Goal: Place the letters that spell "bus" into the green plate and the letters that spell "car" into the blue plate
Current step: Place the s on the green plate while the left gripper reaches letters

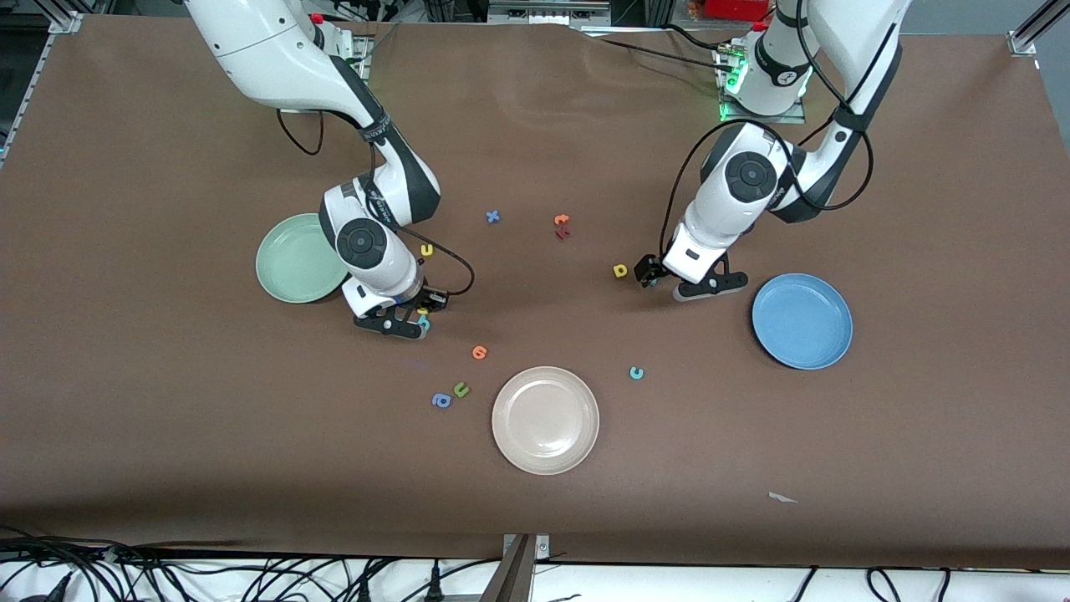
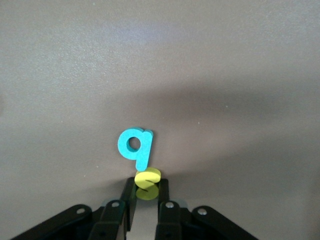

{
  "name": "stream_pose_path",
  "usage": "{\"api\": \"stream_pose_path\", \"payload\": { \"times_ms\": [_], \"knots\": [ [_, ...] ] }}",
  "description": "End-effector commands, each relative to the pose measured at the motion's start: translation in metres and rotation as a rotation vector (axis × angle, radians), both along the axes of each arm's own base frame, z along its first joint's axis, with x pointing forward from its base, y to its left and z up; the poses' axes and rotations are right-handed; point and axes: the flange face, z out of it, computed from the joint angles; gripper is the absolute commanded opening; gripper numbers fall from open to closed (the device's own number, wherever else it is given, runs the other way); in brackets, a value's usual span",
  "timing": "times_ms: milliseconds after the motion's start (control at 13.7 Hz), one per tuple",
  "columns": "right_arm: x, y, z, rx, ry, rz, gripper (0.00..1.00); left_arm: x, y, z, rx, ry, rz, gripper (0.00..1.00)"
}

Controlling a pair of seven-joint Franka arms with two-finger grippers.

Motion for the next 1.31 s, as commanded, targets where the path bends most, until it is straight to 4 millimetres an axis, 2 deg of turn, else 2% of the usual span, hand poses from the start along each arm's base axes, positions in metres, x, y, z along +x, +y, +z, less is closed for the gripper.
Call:
{"api": "stream_pose_path", "payload": {
  "times_ms": [0, 146, 292, 438, 584, 657, 803, 876, 949, 1022, 1242],
  "knots": [
    [0.006, 0.001, 0.013, -0.004, -0.023, 0.004, 0.19, -0.005, -0.009, -0.014, 0.037, -0.036, -0.011, 1.0],
    [0.016, -0.015, 0.039, -0.023, -0.02, -0.011, 0.2, -0.012, -0.015, -0.027, 0.075, -0.044, -0.051, 1.0],
    [0.022, -0.041, 0.066, -0.06, 0.019, 0.018, 0.2, -0.019, -0.02, -0.037, 0.111, -0.056, -0.07, 1.0],
    [0.016, -0.077, 0.075, -0.116, 0.126, 0.039, 0.2, -0.026, -0.026, -0.046, 0.129, -0.057, -0.063, 0.96],
    [0.003, -0.118, 0.078, -0.144, 0.201, 0.045, 0.2, -0.029, -0.029, -0.053, 0.131, -0.047, -0.058, 0.82],
    [-0.009, -0.143, 0.071, -0.153, 0.24, 0.037, 0.2, -0.029, -0.029, -0.053, 0.131, -0.046, -0.054, 0.73],
    [-0.042, -0.171, 0.047, -0.161, 0.29, 0.023, 0.21, -0.03, -0.029, -0.053, 0.13, -0.045, -0.048, 0.57],
    [-0.052, -0.176, 0.036, -0.167, 0.311, 0.019, 0.3, -0.03, -0.029, -0.053, 0.13, -0.045, -0.046, 0.53],
    [-0.054, -0.178, 0.03, -0.17, 0.324, 0.009, 0.62, -0.03, -0.029, -0.053, 0.13, -0.045, -0.046, 0.53],
    [-0.051, -0.186, 0.03, -0.172, 0.325, -0.007, 1.0, -0.029, -0.029, -0.054, 0.129, -0.044, -0.045, 0.49],
    [-0.034, -0.171, 0.057, -0.15, 0.282, -0.012, 1.0, -0.029, -0.03, -0.057, 0.129, -0.037, -0.044, 0.39]
  ]
}}
